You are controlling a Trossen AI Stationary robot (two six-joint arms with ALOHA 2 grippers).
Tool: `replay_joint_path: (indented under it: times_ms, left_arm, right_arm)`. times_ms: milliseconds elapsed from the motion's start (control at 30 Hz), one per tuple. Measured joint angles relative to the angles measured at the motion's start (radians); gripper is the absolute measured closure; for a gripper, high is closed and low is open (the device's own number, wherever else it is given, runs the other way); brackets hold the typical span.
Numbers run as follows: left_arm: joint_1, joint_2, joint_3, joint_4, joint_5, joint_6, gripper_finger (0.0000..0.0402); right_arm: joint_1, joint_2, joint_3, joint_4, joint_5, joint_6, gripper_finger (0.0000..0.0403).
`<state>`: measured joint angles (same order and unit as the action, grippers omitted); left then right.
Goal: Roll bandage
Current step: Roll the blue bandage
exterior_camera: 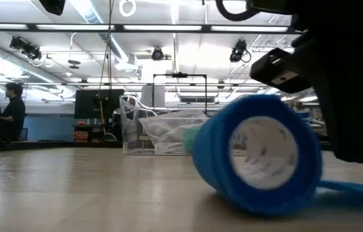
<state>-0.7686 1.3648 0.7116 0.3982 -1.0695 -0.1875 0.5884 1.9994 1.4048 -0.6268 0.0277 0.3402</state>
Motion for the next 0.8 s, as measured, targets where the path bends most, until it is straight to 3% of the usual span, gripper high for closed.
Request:
replay_joint_path:
  times_ms: [167,300,533,800]
  left_arm:
    - [0.000,-0.005,0.000,-0.001,0.000,0.000,0.0280]
    - [0.000,-0.022,0.000,-0.001,0.000,0.002,0.0280]
    - [0.000,-0.031,0.000,-0.010,0.000,0.000,0.0280]
    - [0.007,-0.031,0.000,-0.017,0.000,-0.001,0.0280]
  right_arm:
    - [0.005,-0.056,0.000,-0.015,0.078,0.024,0.0381]
    - [0.006,-0.091,0.001,0.101,0.153,0.001,0.0381]
    - [-0.011,-0.070,0.000,0.260,0.141,-0.075,0.0381]
    - [-0.044,-0.030,0.003,0.377,0.039,-0.110,0.0381]
